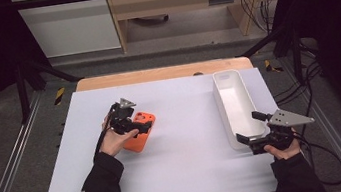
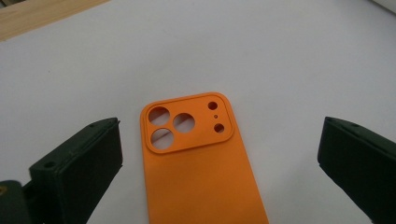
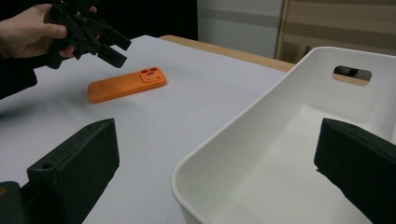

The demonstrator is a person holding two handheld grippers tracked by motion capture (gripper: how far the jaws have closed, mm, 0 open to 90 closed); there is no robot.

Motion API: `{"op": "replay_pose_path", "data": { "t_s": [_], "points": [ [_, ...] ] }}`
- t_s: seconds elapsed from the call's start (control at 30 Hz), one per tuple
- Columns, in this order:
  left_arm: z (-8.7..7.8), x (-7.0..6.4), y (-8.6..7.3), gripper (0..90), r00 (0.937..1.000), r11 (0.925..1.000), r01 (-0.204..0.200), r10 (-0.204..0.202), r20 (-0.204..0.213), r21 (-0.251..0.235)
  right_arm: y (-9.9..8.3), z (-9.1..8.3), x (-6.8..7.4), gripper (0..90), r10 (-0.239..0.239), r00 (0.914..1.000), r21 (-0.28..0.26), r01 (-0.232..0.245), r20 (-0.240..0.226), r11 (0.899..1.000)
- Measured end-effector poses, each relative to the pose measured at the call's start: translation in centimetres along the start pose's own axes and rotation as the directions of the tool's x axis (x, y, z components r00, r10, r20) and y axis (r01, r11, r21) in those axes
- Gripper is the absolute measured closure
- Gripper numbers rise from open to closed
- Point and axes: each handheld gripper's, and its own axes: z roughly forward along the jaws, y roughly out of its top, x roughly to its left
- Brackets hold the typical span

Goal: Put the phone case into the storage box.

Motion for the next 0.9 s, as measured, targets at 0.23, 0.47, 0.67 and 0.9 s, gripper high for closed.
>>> {"op": "replay_pose_path", "data": {
  "t_s": [0.23,0.47,0.67,0.9],
  "points": [
    [0.7,0.2,-0.8,0.0,0.9999,0.9995,0.016,-0.016,-0.003,0.027,0.0,0.0,0.0,0.4,-0.001,1.0000,-0.001,0.001,0.000,1.000],
    [1.4,0.3,-1.5,0.0,0.9996,0.9979,0.027,-0.027,-0.007,0.059,0.0,0.0,0.0,0.4,-0.005,1.0000,0.000,0.005,0.000,1.000],
    [1.9,0.2,-2.0,0.0,0.9994,0.9962,0.034,-0.033,-0.008,0.080,0.0,0.1,0.0,0.4,-0.005,1.0000,0.000,0.005,0.000,1.000],
    [2.3,0.1,-2.3,0.1,0.9992,0.9943,0.035,-0.033,-0.021,0.100,0.0,0.0,0.0,0.4,-0.005,1.0000,0.000,0.005,0.000,1.000]
  ]
}}
